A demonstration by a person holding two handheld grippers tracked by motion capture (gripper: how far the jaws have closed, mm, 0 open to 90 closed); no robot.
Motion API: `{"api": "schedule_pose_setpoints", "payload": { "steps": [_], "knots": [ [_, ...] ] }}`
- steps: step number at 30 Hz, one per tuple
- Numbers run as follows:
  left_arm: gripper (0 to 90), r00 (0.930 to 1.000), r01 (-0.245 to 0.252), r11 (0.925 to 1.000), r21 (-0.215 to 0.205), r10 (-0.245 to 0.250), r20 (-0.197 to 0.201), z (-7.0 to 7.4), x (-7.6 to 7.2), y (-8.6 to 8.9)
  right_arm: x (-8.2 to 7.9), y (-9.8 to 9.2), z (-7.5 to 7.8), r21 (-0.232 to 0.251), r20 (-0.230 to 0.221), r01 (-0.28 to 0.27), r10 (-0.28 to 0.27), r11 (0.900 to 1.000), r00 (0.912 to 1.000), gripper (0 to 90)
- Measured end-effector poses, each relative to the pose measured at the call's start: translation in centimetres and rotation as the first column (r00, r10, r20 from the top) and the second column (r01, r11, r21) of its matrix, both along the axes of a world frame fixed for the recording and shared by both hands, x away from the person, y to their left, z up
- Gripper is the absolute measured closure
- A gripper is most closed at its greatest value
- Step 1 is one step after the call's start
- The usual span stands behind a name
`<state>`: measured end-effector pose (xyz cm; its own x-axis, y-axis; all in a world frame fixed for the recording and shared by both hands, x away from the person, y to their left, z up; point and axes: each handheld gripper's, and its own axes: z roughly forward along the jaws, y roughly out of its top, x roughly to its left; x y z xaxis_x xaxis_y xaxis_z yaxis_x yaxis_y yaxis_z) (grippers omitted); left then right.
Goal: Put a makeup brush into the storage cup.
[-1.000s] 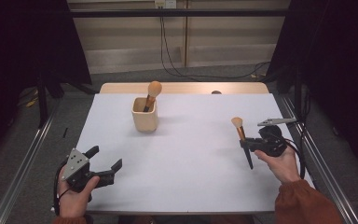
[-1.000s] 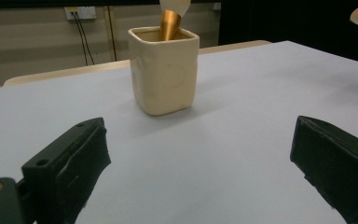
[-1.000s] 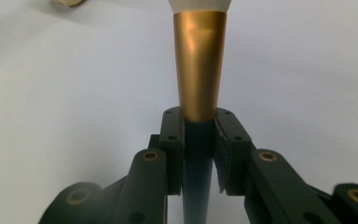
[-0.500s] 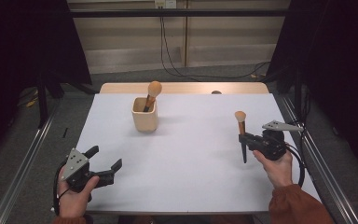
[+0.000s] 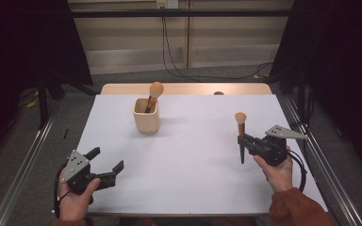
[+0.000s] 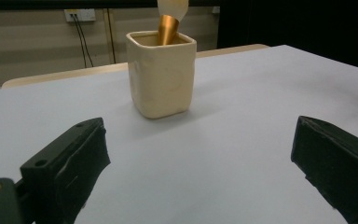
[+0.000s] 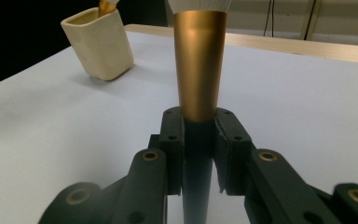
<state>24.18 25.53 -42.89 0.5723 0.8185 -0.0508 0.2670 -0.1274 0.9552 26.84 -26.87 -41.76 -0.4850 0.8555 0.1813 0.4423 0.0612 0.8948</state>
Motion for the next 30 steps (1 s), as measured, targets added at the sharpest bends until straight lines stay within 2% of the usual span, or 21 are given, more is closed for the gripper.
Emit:
{"api": "schedule_pose_setpoints", "payload": {
  "steps": [3, 4, 9, 12, 16, 20, 24, 26, 28, 30],
  "knots": [
    [3.6, 0.9999, -0.010, 0.9999, -0.010, 0.010, -0.006, 0.1, 0.0, -0.2, 0.0, 0.4, 0.1, 0.010, 0.012, -0.016, 0.016, 1.000, 0.9998, 75.6],
    [3.6, 1.0000, -0.001, 1.0000, -0.001, 0.001, -0.004, 0.2, 0.0, -0.2, 0.0, 0.6, 0.1, 0.009, 0.016, -0.021, 0.021, 1.000, 0.9996, 75.6],
    [4.0, 0.9999, 0.012, 0.9999, -0.011, -0.012, 0.001, 0.4, 0.1, -0.8, 0.1, 1.5, 0.0, 0.009, 0.027, -0.056, 0.056, 0.998, 0.9981, 75.6],
    [3.9, 0.9998, 0.020, 0.9998, -0.003, -0.020, 0.001, 0.5, 0.1, -1.0, 0.0, 2.1, 0.1, 0.010, 0.033, -0.075, 0.075, 0.997, 0.9966, 75.6],
    [3.9, 0.9994, 0.035, 0.9994, -0.003, -0.035, 0.000, 0.7, 0.0, -1.4, -0.1, 2.7, 0.1, 0.028, 0.023, -0.091, 0.090, 0.995, 0.9956, 75.6],
    [3.8, 0.9991, 0.043, 0.9989, -0.019, -0.042, 0.005, 1.1, 0.0, -1.7, -0.4, 3.1, 0.4, 0.032, 0.030, -0.107, 0.106, 0.994, 0.9939, 75.6],
    [3.8, 0.9986, 0.052, 0.9985, -0.015, -0.052, 0.013, 1.4, 0.1, -2.2, -0.5, 3.8, 0.6, 0.031, 0.039, -0.126, 0.124, 0.992, 0.9915, 75.6],
    [3.8, 0.9979, 0.061, 0.9981, 0.004, -0.061, 0.022, 1.4, 0.2, -2.5, -0.4, 4.2, 0.6, 0.030, 0.041, -0.135, 0.133, 0.990, 0.9902, 75.6],
    [3.8, 0.9977, 0.065, 0.9978, -0.006, -0.065, 0.015, 1.4, 0.1, -2.8, -0.5, 4.6, 0.7, 0.039, 0.043, -0.138, 0.137, 0.990, 0.9897, 75.6],
    [3.8, 0.9967, 0.079, 0.9969, 0.003, -0.079, 0.018, 1.4, 0.1, -3.3, -0.5, 4.9, 0.8, 0.039, 0.049, -0.153, 0.151, 0.987, 0.9873, 75.6]
  ]
}}
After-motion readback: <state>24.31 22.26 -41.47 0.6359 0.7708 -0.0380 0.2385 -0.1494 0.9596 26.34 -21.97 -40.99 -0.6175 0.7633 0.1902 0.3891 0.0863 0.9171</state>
